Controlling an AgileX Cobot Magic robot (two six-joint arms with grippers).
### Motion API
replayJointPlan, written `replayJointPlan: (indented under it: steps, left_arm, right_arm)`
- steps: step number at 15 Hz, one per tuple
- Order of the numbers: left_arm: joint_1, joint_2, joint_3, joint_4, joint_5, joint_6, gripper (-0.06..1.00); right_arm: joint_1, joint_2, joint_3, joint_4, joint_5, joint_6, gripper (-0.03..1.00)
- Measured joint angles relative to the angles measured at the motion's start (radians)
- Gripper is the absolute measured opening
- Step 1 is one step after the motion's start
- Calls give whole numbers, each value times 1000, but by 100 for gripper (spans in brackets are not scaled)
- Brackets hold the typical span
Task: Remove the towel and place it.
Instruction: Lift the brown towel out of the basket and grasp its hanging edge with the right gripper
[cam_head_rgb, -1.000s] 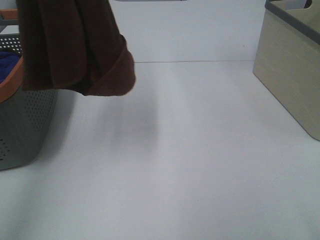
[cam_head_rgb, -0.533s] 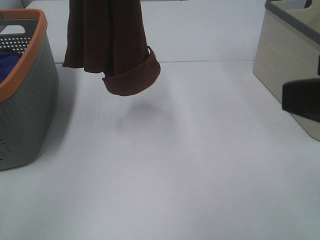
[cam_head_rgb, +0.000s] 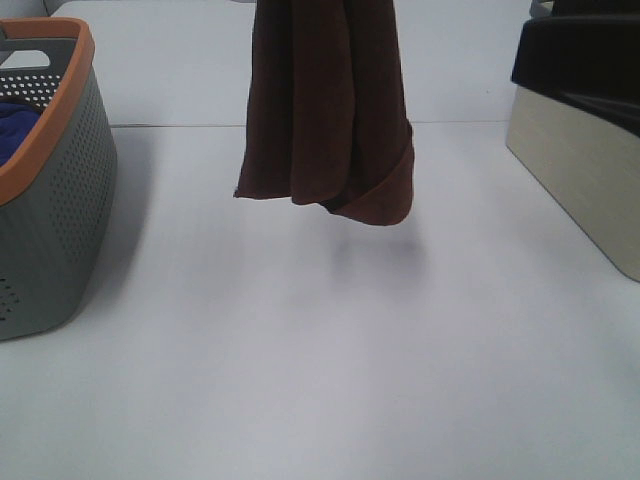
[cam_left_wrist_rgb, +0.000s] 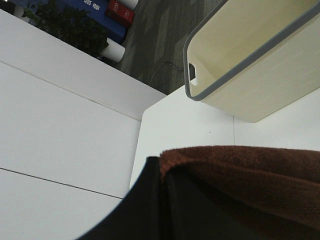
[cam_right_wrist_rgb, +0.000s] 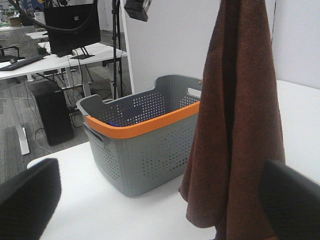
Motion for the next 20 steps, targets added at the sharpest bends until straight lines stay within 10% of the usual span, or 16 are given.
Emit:
replayJointPlan:
  steps: [6,11,20]
  left_arm:
    - [-21,12,0,0,-10,0,0]
    - [-21,12,0,0,-29,0,0]
    - [-21,12,0,0,-28,-1,0]
  right_arm:
    - [4,197,-5,71,84,-157,96]
    - [318,378,-176,75,-255,-180,96]
    - [459,594,-349,76,-257,-200,96]
